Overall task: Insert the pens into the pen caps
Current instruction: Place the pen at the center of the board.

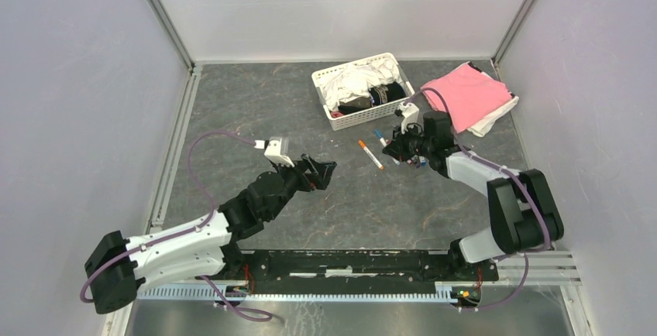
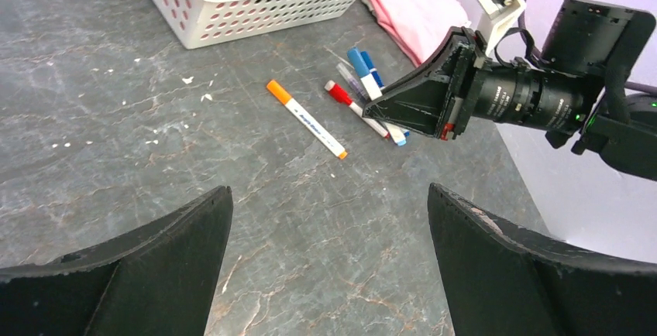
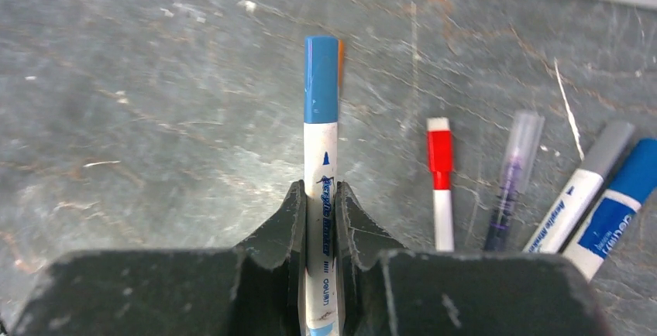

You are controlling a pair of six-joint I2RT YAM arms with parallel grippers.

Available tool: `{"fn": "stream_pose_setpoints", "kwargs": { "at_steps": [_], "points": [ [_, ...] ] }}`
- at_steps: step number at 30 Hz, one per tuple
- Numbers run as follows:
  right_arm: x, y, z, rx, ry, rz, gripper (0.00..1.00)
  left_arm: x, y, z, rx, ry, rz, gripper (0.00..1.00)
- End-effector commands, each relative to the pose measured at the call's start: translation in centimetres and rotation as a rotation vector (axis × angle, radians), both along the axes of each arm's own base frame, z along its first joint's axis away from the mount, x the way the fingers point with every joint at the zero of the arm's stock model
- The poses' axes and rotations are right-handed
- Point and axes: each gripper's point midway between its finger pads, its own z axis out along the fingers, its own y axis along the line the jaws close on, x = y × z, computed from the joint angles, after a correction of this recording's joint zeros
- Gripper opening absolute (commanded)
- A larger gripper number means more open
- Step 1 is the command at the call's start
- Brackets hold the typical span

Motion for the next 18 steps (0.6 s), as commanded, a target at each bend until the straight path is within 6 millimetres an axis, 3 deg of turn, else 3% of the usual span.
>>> {"fn": "stream_pose_setpoints", "kwargs": {
  "at_steps": [1, 11, 14, 18],
  "points": [
    [2.3, -1.4, -1.7, -0.097, 0.049, -0.076, 0.09, -0.2, 0.9, -0.1, -0.031, 0.052, 0.023, 1.0],
    [1.8, -0.8, -4.9, -0.099, 0.164, -0.041, 0.16, -1.1, 2.8, -0.5, -0.072, 0.069, 0.052, 1.0],
    [1.8, -0.7, -4.9, -0.103, 0.17, -0.03, 0.26, -1.2, 2.9, 0.4, -0.084, 0.057, 0.047, 1.0],
    [2.5, -1.1, -2.8, -0.113, 0.105, -0.025, 0.44, -1.4, 2.5, 2.4, -0.095, 0.03, 0.022, 1.0]
  ]
}}
